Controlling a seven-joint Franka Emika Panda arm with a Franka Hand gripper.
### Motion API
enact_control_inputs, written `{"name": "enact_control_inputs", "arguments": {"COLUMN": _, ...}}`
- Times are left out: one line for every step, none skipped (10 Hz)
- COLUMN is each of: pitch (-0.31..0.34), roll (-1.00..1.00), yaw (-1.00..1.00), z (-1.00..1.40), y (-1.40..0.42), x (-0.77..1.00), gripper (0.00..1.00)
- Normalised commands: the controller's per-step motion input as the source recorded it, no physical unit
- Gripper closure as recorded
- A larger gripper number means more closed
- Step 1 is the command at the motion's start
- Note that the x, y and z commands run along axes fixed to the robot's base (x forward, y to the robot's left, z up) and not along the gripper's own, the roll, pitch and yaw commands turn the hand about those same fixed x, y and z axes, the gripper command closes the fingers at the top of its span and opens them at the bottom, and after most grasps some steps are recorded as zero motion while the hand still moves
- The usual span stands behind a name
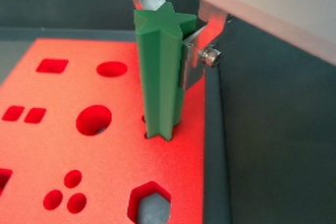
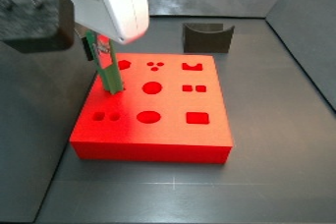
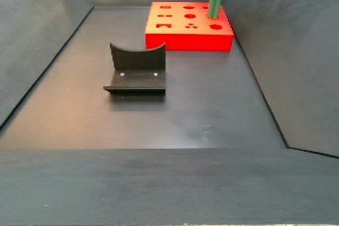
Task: Pick up the star object. Move up. Place the star object on the fixture. Regrasp the star object. Move to above the board. Insert the star object.
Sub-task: Insert the star object.
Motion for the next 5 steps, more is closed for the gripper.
{"name": "enact_control_inputs", "arguments": {"pitch": 0.371, "roll": 0.01, "yaw": -0.36, "z": -0.43, "y": 0.08, "x": 0.33, "gripper": 1.0}}
{"name": "enact_control_inputs", "arguments": {"pitch": 0.287, "roll": 0.0, "yaw": -0.25, "z": -0.63, "y": 0.04, "x": 0.3, "gripper": 1.0}}
{"name": "enact_control_inputs", "arguments": {"pitch": 0.0, "roll": -0.01, "yaw": -0.07, "z": -0.14, "y": 0.02, "x": 0.1, "gripper": 1.0}}
{"name": "enact_control_inputs", "arguments": {"pitch": 0.0, "roll": 0.0, "yaw": 0.0, "z": 0.0, "y": 0.0, "x": 0.02, "gripper": 1.0}}
{"name": "enact_control_inputs", "arguments": {"pitch": 0.0, "roll": 0.0, "yaw": 0.0, "z": 0.0, "y": 0.0, "x": 0.0, "gripper": 1.0}}
